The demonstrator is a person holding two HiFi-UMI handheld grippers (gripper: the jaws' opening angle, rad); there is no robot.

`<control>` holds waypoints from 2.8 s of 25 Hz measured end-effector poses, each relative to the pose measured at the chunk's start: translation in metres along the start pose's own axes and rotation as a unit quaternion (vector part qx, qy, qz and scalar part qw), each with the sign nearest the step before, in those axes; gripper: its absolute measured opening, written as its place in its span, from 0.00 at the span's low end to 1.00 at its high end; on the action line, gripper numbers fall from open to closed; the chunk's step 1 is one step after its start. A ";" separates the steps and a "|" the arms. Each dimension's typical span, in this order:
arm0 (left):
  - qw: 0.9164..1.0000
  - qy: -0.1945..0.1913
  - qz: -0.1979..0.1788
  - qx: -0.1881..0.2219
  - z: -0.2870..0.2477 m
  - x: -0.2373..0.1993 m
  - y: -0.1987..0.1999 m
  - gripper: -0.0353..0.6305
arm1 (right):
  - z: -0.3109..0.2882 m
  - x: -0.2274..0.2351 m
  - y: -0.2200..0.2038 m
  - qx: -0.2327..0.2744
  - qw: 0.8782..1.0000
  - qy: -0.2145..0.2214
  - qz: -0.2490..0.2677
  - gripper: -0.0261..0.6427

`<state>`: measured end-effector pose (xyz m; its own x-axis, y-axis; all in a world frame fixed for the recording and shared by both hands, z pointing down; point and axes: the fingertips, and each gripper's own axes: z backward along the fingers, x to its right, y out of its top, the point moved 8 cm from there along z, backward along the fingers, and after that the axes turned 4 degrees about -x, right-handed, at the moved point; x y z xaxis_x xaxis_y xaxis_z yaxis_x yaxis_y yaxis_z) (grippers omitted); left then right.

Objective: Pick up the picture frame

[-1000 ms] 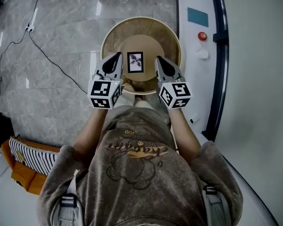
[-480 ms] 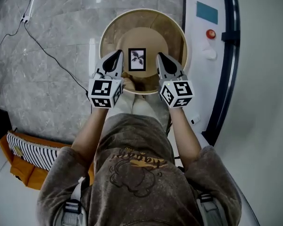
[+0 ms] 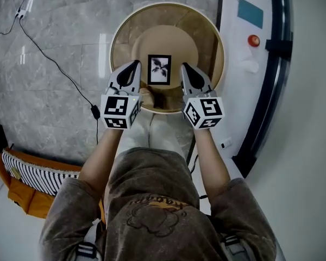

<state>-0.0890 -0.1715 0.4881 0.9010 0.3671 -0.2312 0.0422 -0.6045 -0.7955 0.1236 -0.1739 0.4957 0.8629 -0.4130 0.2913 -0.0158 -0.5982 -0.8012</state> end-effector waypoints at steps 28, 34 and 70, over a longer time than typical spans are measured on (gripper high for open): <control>0.998 -0.016 0.050 -0.044 -0.083 -0.024 -0.091 0.33 | -0.070 0.035 -0.090 -0.049 0.998 0.003 -0.033 0.35; 0.997 -0.011 0.048 -0.062 -0.086 -0.024 -0.101 0.36 | -0.076 0.032 -0.093 -0.057 0.998 0.012 -0.027 0.42; 0.974 -0.029 0.095 -0.203 -0.150 -0.030 -0.203 0.34 | -0.125 0.058 -0.213 -0.200 0.975 -0.011 -0.092 0.35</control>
<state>-0.0600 -0.1658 0.7406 0.8833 0.2532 -0.3944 0.0542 -0.8911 -0.4506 0.1133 -0.1566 0.7484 0.8802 -0.2612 0.3963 -0.0516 -0.8827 -0.4671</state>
